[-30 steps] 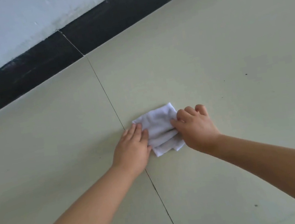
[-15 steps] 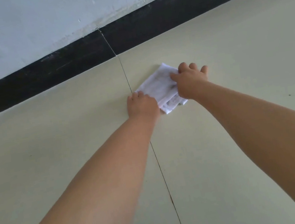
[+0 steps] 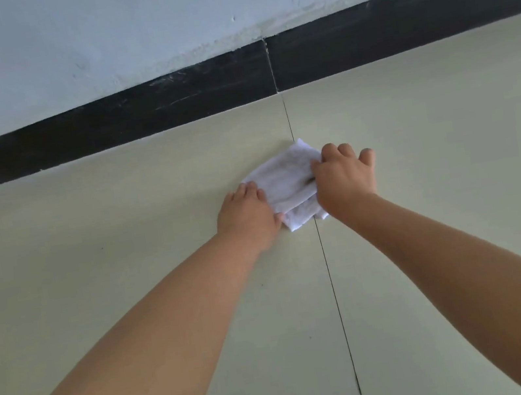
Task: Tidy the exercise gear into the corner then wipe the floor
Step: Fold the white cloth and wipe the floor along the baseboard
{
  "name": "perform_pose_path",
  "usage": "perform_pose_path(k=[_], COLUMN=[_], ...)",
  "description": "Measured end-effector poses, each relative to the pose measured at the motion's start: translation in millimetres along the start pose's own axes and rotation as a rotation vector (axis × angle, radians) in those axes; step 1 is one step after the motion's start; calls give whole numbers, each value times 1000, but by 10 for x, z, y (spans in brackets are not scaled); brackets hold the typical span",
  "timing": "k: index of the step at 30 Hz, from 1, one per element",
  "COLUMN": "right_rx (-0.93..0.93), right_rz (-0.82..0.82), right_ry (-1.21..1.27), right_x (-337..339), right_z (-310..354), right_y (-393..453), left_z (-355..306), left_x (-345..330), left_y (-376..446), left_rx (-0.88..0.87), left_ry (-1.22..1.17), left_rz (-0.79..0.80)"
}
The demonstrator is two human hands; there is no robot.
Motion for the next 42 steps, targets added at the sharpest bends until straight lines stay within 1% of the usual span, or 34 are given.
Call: perform_pose_path(k=[2,4,6,10,12,17,19,21,24,31,34,38,41,42], right_rx=[-76,-64,-12,111,147,286,329,350,370,415,413,352,280,262], right_rz=[17,51,83,91,79,107,114,110,92,-9,-28,-34,-203,-208], right_ry=[-33,-95,-155,-173,-155,-114,-132,-163,-161,-78,-50,-30,-58,-94], right_x=[89,111,109,14,-49,-250,-330,-353,-340,-294,-294,-303,-150,-131], right_z=[-84,-45,93,655,982,1809,2013,2077,2040,1878,1626,1126,694,534], right_y=[186,358,505,695,735,648,586,551,473,36,-180,-458,-610,-651], left_z=[-95,-80,76,596,858,1509,1735,1801,1741,1510,1278,805,336,178], left_x=[111,158,135,-71,-168,-404,-504,-561,-582,-578,-584,-474,-338,-292], left_y=[209,366,450,371,247,-81,-178,-237,-273,-464,-567,-611,-592,-594], left_rx=[19,42,63,145,214,273,313,333,307,159,123,0,-84,-110], left_ry=[-9,-15,-21,-9,-49,20,3,-31,0,104,134,182,202,196], left_rz=[-17,-27,-25,-15,-9,96,115,97,88,110,183,288,240,217])
Point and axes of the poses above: each hand's wrist, its own y-axis towards the middle knuckle, its own x-axis out of the back of the hand, z = x × y, the point moved 9 cm from there along y, towards the middle knuckle, and after that the axes turned 9 degrees about -z, right-handed, at the moved point
